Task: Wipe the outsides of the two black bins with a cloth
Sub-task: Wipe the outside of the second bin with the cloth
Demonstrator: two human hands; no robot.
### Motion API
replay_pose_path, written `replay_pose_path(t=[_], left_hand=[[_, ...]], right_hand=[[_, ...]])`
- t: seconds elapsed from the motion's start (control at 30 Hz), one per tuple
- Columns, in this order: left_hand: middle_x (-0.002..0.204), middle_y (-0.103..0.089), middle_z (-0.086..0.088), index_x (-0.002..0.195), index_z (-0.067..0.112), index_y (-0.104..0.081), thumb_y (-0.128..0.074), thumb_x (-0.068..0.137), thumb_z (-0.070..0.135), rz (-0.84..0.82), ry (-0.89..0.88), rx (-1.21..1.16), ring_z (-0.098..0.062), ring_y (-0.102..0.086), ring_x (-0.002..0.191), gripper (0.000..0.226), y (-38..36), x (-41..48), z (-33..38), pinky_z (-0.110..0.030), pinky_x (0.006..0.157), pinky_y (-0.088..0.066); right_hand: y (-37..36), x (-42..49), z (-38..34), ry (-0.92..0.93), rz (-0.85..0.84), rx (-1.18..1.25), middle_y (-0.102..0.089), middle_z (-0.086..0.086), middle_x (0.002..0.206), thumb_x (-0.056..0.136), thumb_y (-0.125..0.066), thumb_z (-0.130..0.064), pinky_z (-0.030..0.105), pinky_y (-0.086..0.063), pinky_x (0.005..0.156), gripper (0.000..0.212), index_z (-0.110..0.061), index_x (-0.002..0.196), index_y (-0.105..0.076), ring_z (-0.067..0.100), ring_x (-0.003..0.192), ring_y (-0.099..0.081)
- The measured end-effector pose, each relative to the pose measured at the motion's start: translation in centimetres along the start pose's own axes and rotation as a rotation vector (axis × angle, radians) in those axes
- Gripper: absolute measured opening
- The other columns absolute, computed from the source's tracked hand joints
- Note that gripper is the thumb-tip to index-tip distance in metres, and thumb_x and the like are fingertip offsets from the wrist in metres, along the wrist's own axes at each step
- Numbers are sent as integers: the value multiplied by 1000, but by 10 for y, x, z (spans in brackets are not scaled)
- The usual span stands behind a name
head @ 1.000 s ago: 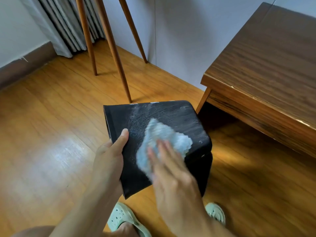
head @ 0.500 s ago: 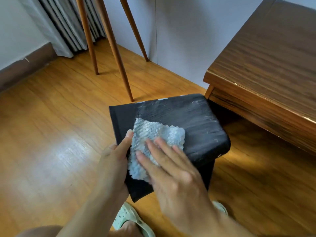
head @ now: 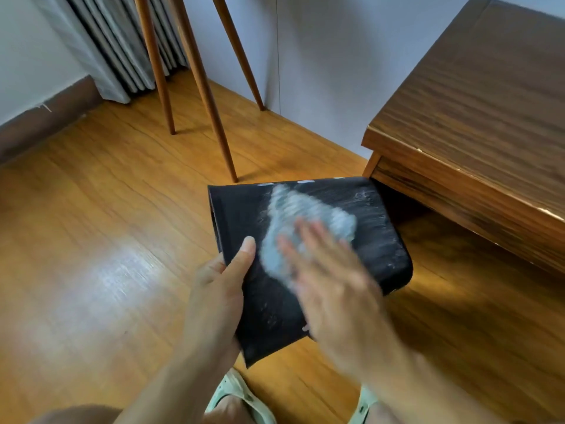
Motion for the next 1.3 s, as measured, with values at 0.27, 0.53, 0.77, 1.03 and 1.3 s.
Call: replay_pose_path(t=[0.27, 0.53, 0.77, 1.03, 1.3], left_hand=[[86, -68, -30, 77, -2, -66, -66, 84, 38, -77, -107, 184, -35, -70, 71, 41, -7, -4, -1, -34, 59, -51], [63, -58, -18, 70, -10, -57, -67, 91, 44, -193, -292, 393, -33, -63, 62, 58, -4, -9, -10, -21, 53, -43], [57, -65, -5, 65, 5, -67, -66, 92, 30, -227, -413, 420, -15, -60, 52, 37, -4, -5, -9, -23, 49, -41], [76, -56, -36, 76, -16, -58, -66, 76, 57, -171, -371, 387, -52, -61, 74, 73, 9, 0, -5, -38, 58, -44], [81, -65, -37, 77, -2, -71, -76, 78, 39, -226, -274, 248, -44, -67, 67, 42, 1, -1, -9, -40, 62, -49]], right_hand=[[8, 13, -5, -149, 40, 147, -16, -12, 167, 107, -28, -38, 38, -14, 127, 49, -39, 156, -24, 9, 157, -5], [31, 39, 67, -600, 60, 154, -25, -6, 168, 111, -22, -35, 34, -10, 124, 48, -26, 157, -34, 11, 156, -14], [18, 16, -19, -57, 41, 314, -29, -14, 165, 108, -28, -38, 37, -25, 126, 46, -36, 154, -31, 3, 155, -14], [40, 32, 55, -478, 140, 119, -27, -6, 166, 110, -27, -29, 34, -17, 127, 47, -20, 153, -43, 10, 155, -18], [20, 18, -10, 34, 114, 85, -35, -5, 163, 108, -33, -33, 47, -29, 124, 44, -32, 152, -35, 15, 155, -22]])
Point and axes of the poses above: each hand's wrist, its own x-axis towards the middle knuckle, its own y-axis out of the back of the hand, z = x × y, the point moved 2 cm from there along x, towards the middle knuckle
